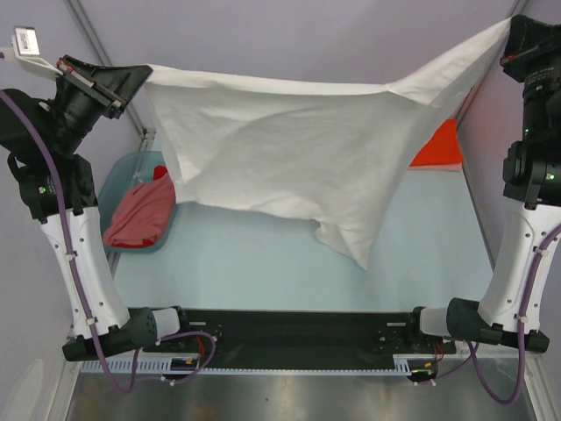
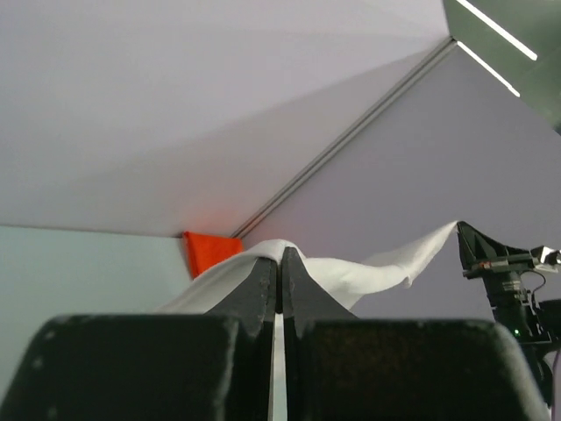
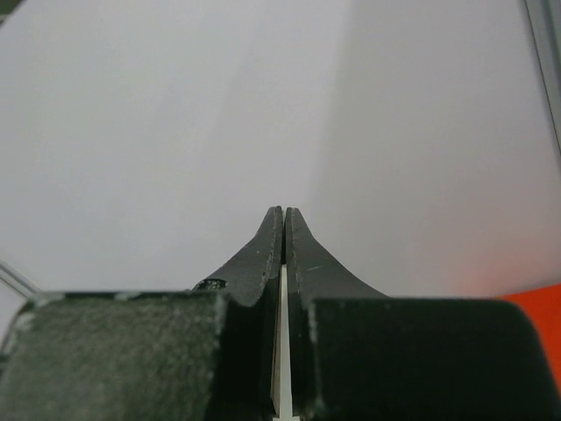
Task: Fold and stack the t-shirts
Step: Flatten the tshirt out
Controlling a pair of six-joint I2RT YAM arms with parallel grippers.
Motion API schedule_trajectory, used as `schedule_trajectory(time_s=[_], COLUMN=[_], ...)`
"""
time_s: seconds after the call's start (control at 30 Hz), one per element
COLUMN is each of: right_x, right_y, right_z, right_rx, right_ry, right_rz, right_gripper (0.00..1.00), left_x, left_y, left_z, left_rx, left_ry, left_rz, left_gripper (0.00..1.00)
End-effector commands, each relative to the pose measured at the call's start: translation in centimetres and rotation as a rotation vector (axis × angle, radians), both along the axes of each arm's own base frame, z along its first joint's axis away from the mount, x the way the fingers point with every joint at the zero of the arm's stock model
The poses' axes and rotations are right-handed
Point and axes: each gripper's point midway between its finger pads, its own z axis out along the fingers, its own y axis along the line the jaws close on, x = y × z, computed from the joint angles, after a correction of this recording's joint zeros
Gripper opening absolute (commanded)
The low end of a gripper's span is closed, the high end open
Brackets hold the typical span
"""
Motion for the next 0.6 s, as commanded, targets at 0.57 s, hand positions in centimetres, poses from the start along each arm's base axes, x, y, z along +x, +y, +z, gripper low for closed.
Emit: schedule_trajectory(time_s=[0.57], right_x=[-3.3], right_y=[1.1], right_z=[-1.0], right_rx=[0.036], right_ry=[0.037], right_rz=[0.034], right_gripper=[0.00], left_x=[-2.5], left_y=[-3.2], left_z=[-11.1], left_rx=[0.158], left_ry=[0.227], left_rz=[0.007], left_gripper=[0.00])
